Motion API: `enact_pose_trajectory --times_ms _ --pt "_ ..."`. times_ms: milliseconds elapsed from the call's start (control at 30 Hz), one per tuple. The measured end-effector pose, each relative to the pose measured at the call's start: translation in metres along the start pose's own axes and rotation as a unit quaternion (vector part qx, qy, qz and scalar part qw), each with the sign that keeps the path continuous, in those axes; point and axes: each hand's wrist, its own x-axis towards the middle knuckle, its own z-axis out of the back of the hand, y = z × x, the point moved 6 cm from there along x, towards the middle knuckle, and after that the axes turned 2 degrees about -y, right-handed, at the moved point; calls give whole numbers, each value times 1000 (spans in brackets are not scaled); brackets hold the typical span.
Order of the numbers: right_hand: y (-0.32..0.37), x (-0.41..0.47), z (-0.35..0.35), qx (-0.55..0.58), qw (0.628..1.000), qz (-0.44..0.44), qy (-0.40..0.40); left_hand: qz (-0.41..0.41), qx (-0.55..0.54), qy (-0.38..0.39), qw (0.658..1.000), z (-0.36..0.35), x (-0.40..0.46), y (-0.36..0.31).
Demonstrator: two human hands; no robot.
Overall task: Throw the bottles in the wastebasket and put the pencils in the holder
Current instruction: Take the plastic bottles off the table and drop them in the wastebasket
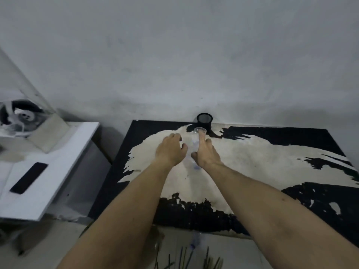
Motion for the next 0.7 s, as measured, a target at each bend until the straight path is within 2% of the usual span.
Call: enact_pose_trajectory --times_ms 300,533,700 --pt "105 -137 -99 -5 999 39 37 35 -25 0 999 45 -121 140" --pt "157 -215 -205 12 987 87 134 157 -13 22 987 42 -206 267" --pt "171 -239 -288 -29 967 145 207 263 -26 -12 964 21 -253 341"
